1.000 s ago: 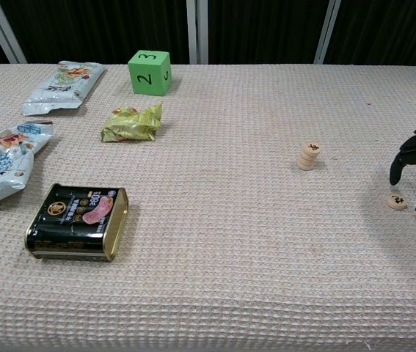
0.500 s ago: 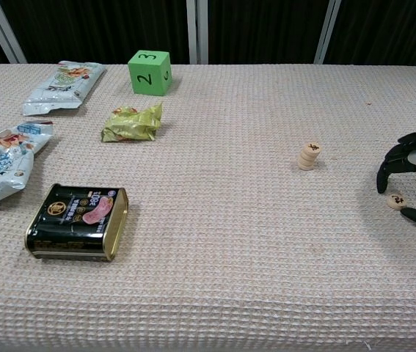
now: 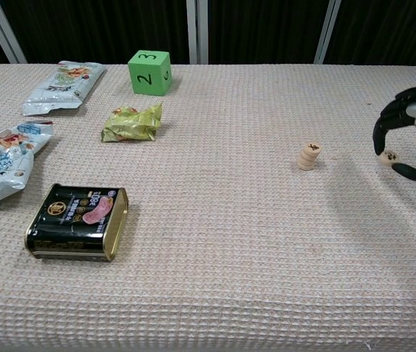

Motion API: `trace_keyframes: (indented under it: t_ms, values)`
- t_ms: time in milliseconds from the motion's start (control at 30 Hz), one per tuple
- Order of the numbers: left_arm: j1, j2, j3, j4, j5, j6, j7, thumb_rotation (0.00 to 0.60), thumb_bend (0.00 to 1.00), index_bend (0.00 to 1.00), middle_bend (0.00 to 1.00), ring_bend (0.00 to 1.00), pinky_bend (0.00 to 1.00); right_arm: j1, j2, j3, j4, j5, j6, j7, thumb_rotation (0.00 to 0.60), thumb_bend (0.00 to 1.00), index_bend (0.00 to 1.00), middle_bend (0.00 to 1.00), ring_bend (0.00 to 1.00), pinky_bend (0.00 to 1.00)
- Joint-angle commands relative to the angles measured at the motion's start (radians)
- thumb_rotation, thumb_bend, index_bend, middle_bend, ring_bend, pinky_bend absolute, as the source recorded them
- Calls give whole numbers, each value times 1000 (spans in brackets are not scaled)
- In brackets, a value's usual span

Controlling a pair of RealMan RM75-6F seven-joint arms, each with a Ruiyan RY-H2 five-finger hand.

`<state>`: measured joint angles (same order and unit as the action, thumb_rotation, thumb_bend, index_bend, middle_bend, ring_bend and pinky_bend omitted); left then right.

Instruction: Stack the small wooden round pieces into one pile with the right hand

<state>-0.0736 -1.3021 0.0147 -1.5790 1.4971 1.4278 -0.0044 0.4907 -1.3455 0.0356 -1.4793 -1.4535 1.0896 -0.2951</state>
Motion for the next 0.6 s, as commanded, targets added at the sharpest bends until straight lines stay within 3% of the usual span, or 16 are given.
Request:
trace_keyframes:
  t_ms: [33, 167, 600]
  values:
    - [0, -1, -1, -1, -1, 0, 1, 600, 146, 296, 211, 156, 192, 52, 11, 47, -24, 36, -51, -45, 600, 392, 483, 279, 85, 69]
    - [2, 0, 0, -1, -6, -2, 0, 600, 146, 296, 211, 156, 192, 114, -15, 83, -21, 84, -124, -103, 600, 392, 486, 222, 2, 2]
    - [4, -5, -1, 20, -22, -14, -20, 600, 146, 296, 211, 156, 192, 194, -117, 92, 58, 131, -195, -146, 600, 393, 491, 183, 0, 0]
